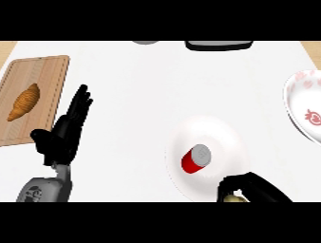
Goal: Pick the squash from the plate and place it in the bowl
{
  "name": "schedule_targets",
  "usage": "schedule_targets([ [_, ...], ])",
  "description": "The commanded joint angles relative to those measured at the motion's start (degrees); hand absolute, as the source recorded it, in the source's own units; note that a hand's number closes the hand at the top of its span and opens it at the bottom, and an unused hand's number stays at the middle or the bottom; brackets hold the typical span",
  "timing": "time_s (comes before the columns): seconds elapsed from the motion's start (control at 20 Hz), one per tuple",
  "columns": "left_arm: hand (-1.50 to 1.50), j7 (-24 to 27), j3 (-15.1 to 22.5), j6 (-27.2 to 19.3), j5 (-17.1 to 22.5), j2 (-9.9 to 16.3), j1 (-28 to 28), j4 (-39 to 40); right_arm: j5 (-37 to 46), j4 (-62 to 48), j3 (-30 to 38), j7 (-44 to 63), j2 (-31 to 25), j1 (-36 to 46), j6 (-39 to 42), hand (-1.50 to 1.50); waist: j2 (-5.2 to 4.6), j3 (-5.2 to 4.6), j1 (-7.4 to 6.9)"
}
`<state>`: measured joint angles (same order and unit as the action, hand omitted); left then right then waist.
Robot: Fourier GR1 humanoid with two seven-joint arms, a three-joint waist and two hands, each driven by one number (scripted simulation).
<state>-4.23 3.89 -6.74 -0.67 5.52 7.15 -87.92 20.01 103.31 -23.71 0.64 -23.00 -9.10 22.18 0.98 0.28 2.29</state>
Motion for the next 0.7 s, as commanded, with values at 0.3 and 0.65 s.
schedule_targets([
  [0.3, 0.0, 0.05, -2.23, -1.63, 0.27, 0.39, -1.43, -0.61, -19.76, 11.91, 17.61, -38.14, -18.27, -10.36, 12.01, 1.5, 0.26, 0.01, 3.2],
  [0.65, 0.0, 0.79, -1.21, -0.99, -0.08, 0.4, -4.18, -2.17, -31.17, 10.84, 40.56, -52.8, -27.42, -18.0, 13.86, 1.5, 0.29, -0.17, 3.16],
])
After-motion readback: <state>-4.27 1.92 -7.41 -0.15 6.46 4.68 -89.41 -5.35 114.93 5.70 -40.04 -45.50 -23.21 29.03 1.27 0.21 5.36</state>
